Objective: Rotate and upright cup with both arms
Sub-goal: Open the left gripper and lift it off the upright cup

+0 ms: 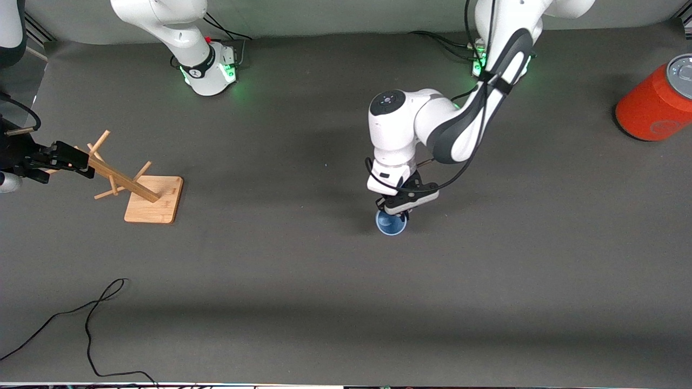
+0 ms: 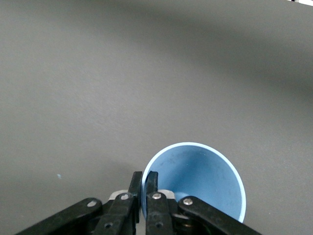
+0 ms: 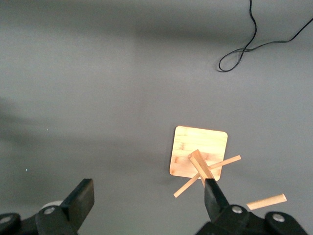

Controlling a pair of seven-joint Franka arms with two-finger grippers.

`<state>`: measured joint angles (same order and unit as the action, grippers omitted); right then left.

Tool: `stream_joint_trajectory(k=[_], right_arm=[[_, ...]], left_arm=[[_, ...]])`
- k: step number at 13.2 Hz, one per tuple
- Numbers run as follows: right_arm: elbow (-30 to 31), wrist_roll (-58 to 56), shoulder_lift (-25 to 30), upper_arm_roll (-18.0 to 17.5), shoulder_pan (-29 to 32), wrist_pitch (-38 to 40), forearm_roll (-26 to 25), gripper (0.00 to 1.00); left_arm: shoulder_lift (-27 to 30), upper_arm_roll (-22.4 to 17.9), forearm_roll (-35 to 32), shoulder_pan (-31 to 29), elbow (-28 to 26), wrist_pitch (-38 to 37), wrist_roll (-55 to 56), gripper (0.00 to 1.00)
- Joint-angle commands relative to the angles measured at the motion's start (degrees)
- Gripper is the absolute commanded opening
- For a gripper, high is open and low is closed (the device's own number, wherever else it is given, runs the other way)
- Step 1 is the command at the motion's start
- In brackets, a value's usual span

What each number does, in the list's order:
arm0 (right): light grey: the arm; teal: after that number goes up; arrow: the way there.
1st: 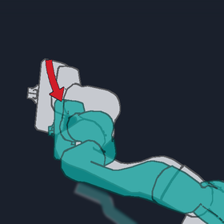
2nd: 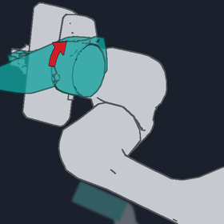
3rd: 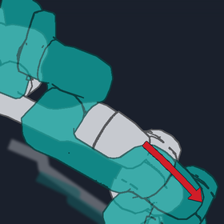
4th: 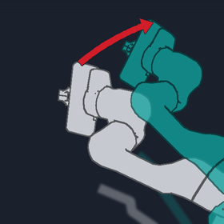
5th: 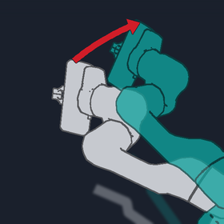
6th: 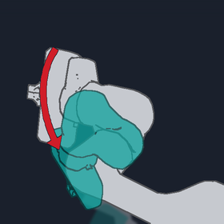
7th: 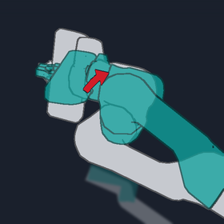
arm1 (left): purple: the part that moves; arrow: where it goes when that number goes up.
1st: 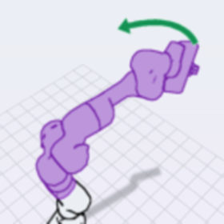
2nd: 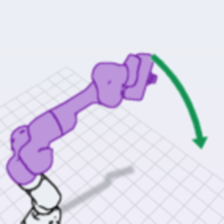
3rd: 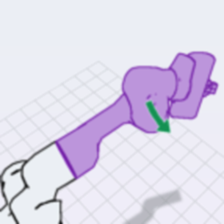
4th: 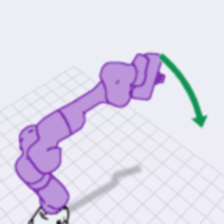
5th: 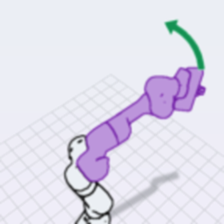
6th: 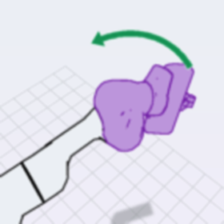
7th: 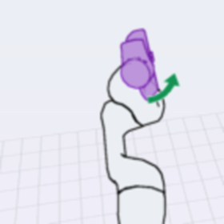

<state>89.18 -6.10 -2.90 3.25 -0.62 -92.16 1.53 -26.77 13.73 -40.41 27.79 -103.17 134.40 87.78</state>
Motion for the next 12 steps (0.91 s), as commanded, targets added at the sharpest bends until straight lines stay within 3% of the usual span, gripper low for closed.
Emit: stream_joint_trajectory(k=[1,7,8,9,12], right_arm=[[0.5,-1.4,1.1,0.4,-0.5,1.2,-0.9,1.0],[0.2,-1.0,1.1,0.4,-0.5,1.3,-0.9,1.0],[0.2,-1.0,1.1,0.4,-0.5,1.3,-0.9,1.0],[0.2,-0.8,1.1,0.4,-0.5,1.2,-0.9,1.0],[0.2,0.6,1.1,0.5,-0.5,1.0,-0.9,1.0]], left_arm=[[-2.2,-0.7,-6.8,2.8,0.3,0.4,10.3,0.0],[-4.9,-0.8,-10.1,5.8,0.7,0.2,14.1,0.0],[-4.9,-0.8,-10.6,5.9,0.7,0.2,14.3,0.13],[-4.9,-0.8,-10.7,5.9,0.7,0.3,14.9,0.99],[-4.3,-0.8,-10.2,5.4,0.8,0.2,16.1,1.0]])
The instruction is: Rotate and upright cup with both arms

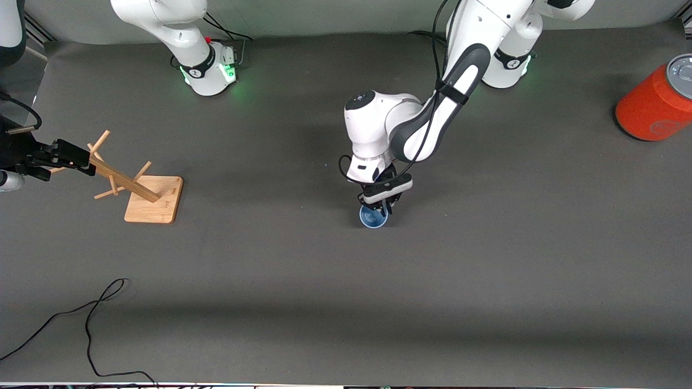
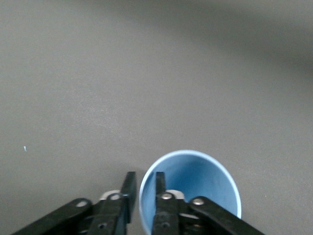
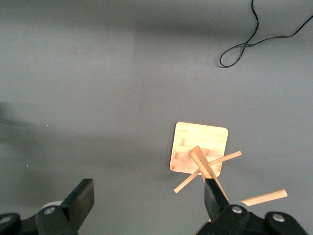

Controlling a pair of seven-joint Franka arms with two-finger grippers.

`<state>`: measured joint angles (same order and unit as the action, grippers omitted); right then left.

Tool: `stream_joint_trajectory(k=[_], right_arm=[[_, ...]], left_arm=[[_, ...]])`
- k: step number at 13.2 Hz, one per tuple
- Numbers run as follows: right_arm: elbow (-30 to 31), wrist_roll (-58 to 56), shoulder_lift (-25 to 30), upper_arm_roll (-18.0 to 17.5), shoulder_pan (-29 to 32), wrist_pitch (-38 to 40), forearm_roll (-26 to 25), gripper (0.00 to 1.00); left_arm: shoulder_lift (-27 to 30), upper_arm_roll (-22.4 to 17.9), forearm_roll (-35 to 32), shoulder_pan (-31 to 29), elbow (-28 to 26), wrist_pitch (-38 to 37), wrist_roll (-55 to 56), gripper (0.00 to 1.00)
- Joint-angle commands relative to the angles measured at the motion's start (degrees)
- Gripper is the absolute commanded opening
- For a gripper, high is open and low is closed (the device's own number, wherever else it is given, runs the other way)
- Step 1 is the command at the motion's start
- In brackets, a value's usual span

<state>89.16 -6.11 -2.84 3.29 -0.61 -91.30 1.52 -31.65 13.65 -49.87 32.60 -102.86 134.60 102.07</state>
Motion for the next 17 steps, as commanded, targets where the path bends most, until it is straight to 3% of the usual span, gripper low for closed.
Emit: stream_joint_trajectory(k=[1,4,7,10,12,17], right_arm=[[0.2,2.2,1.0,0.5,-0.5,0.0,-0.9,1.0],[0.2,2.7,0.9,0.4,-0.5,0.0,-0.9,1.0],[0.2,2.7,1.0,0.4,-0.5,0.0,-0.9,1.0],[0.2,2.4,1.0,0.4,-0.5,0.0,-0.9,1.0],[0.2,2.0,1.0,0.4,-0.5,0.2,-1.0,1.0],[0.6,1.4,1.3,0.2,-0.6,1.1,-2.4,1.0]], left_arm=[[1.1,-0.7,-0.6,0.4,0.9,-0.4,1.6,1.0],[2.5,-0.6,1.5,-0.9,1.5,-0.6,0.8,1.0],[3.1,-0.6,11.6,-2.4,5.8,-2.4,-8.8,1.0],[5.0,-0.6,24.4,-6.7,10.5,-8.8,-28.0,1.0],[7.4,-0.6,32.3,-11.1,14.0,-18.4,-43.0,1.0],[15.8,-0.8,41.8,-27.1,15.9,-33.5,-72.0,1.0]])
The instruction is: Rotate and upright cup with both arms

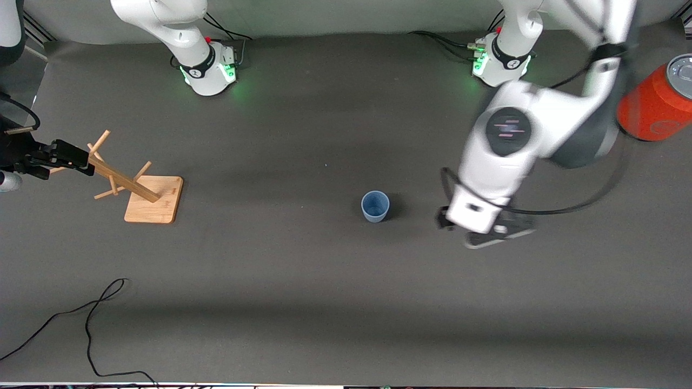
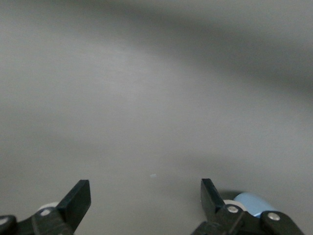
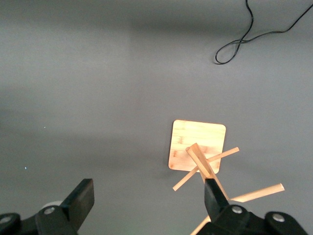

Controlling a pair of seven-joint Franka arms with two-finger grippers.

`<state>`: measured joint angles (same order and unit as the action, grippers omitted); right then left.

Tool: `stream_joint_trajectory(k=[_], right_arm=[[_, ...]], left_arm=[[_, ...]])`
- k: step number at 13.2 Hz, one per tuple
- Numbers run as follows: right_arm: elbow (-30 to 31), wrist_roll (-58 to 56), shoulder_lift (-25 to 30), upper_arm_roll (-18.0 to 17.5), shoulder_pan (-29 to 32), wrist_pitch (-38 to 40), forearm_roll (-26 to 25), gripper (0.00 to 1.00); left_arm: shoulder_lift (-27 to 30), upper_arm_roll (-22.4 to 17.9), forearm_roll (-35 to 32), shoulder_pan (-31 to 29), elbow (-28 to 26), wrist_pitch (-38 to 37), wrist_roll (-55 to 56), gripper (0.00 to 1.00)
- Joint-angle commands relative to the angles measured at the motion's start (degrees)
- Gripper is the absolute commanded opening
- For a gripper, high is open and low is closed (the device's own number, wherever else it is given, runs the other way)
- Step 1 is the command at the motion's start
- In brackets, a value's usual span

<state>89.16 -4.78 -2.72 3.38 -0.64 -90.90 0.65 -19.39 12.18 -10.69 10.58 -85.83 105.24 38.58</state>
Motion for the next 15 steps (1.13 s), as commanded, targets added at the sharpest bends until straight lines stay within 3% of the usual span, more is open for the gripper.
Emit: stream_joint_trajectory(k=[1,5,11,15], right_arm=[[0.6,-0.1,1.2,0.1,-0.6,0.8,-1.5,1.0],[0.5,-0.1,1.2,0.1,-0.5,0.7,-1.4,1.0],[0.4,0.0,1.1,0.1,-0.5,0.7,-1.4,1.0],[0.4,0.0,1.0,0.1,-0.5,0.7,-1.4,1.0]], left_arm=[[5.2,0.6,2.8,-7.4,-1.4,-5.9,-11.7,1.0],[11.3,0.6,7.5,-14.9,-5.4,-8.5,-14.8,1.0],[16.0,0.4,12.0,-20.6,-6.4,-10.5,-23.4,1.0],[19.5,-0.3,12.4,-20.5,-12.9,-8.0,-25.9,1.0]])
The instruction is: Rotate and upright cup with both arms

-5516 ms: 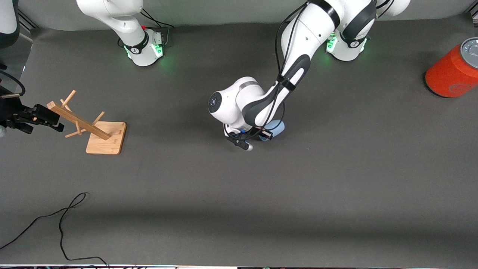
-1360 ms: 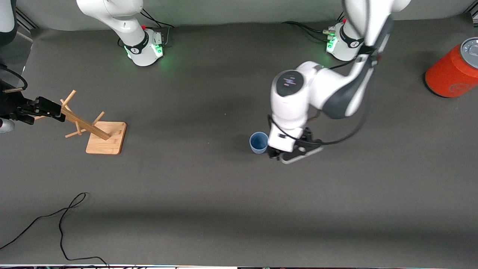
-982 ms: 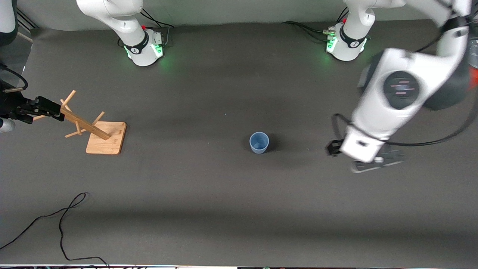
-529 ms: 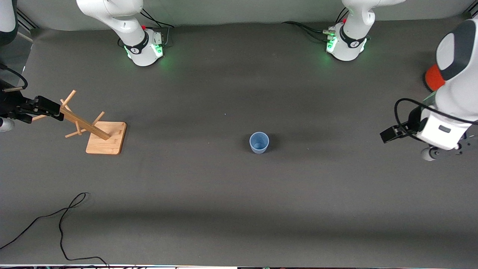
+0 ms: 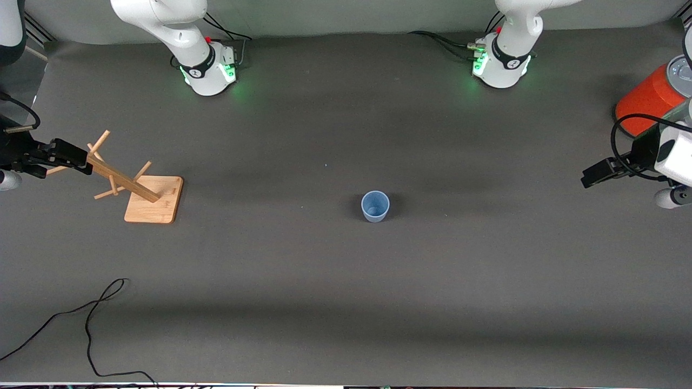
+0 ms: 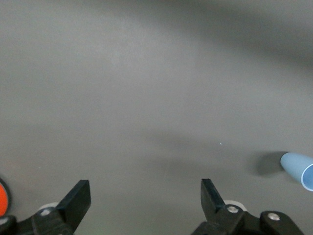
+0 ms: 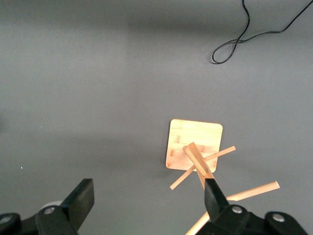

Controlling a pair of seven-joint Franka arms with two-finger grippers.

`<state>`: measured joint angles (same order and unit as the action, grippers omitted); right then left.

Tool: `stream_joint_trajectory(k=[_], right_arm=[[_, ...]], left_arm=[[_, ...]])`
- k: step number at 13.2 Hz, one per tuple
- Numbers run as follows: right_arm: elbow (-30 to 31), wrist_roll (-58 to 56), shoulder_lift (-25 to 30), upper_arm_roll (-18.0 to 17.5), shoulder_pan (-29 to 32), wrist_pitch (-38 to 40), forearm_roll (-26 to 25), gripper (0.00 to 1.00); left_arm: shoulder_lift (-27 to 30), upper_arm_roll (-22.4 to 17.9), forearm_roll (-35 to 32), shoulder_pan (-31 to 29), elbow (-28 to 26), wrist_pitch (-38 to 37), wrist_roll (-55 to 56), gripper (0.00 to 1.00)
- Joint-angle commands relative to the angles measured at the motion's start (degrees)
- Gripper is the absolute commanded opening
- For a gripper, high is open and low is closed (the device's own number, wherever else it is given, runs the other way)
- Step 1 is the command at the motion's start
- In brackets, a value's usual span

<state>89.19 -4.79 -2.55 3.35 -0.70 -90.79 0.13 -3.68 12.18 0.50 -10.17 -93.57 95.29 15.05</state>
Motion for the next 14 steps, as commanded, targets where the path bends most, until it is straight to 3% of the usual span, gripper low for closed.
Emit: stream_joint_trajectory(k=[1,3,4,8,9,11,14], right_arm=[[0.3,0.0,0.8,0.2,-0.4,0.6,-0.9,1.0],[0.3,0.0,0.8,0.2,-0.4,0.5,-0.9,1.0],[0.3,0.0,0.8,0.2,-0.4,0.5,-0.9,1.0],[0.3,0.0,0.7,0.2,-0.4,0.4,-0.9,1.0],[0.3,0.0,0.7,0.2,-0.4,0.4,-0.9,1.0],[0.3,0.0,0.7,0.2,-0.4,0.4,-0.9,1.0],[0.3,0.0,0.6,0.2,-0.4,0.4,-0.9,1.0]], left_arm=[[4.8,-5.5,1.5,4.6,-6.6,2.6,-2.6,1.0],[5.6,-17.6,1.6,15.1,-8.0,3.2,-6.0,1.0],[5.3,-17.7,1.2,15.1,-7.6,2.9,-7.6,1.0],[4.7,-16.2,-0.4,13.0,-6.5,1.4,-8.6,1.0],[4.6,-14.8,-0.4,11.4,-6.5,1.4,-8.6,1.0],[4.5,-8.2,-0.4,4.8,-6.4,1.2,-8.6,1.0],[4.5,-7.2,-0.4,4.2,-6.3,0.6,-8.5,1.0]])
